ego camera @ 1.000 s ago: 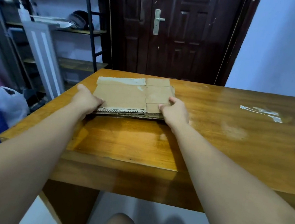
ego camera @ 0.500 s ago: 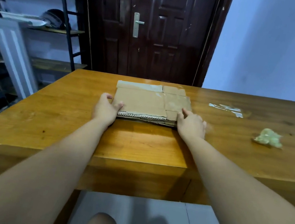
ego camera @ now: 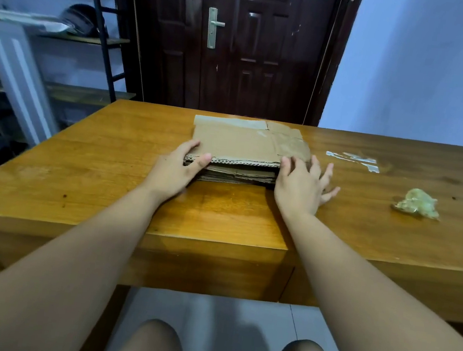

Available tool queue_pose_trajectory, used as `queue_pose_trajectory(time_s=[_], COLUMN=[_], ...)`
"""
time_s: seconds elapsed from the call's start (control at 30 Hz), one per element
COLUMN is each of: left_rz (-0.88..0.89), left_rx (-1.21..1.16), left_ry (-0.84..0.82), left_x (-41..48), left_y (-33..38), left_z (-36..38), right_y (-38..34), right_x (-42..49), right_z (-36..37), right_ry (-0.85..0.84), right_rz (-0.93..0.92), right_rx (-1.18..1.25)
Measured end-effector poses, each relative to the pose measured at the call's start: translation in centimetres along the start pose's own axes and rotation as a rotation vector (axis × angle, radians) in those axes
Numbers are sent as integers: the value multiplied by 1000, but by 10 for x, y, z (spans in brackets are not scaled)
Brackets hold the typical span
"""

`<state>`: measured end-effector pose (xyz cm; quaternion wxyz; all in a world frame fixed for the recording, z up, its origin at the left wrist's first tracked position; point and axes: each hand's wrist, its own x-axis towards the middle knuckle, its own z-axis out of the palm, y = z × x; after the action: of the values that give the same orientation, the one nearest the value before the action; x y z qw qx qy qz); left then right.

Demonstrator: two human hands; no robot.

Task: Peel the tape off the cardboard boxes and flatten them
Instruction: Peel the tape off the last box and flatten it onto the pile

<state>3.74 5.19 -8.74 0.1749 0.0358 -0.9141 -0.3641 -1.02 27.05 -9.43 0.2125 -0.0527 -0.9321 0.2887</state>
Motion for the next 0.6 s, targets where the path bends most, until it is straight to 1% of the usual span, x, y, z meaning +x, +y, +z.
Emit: queue_pose_trajectory(time_s=[0.07, 0.13, 0.23, 0.3, 0.37, 0.43, 0.53, 0.6], left_rz=[72, 108, 70, 26, 65, 139, 146, 151], left_rx=[62, 129, 192, 235, 305, 370, 366, 378], left_ry=[-24, -34, -57, -41, -12, -19, -53, -59], left_x=[1, 3, 6, 7, 9, 11, 14, 13], left_y=[-4, -6, -6, -6, -6, -8, -11, -10], left_z=[1, 4, 11, 12, 13, 15, 16, 17], right_y=[-1, -1, 0, 1, -2, -6, -10, -10], right_x=[-1, -1, 1, 3, 2, -1, -3, -4], right_z=[-1, -1, -2, 0, 3, 4, 6, 6], right_ry=[30, 22, -89, -135, -148, -154, -165, -172], right_rz=[-69, -109, -48, -43, -74, -98, -126, -132], right_rx=[-18, -40, -41, -94, -183, -272, -347, -355])
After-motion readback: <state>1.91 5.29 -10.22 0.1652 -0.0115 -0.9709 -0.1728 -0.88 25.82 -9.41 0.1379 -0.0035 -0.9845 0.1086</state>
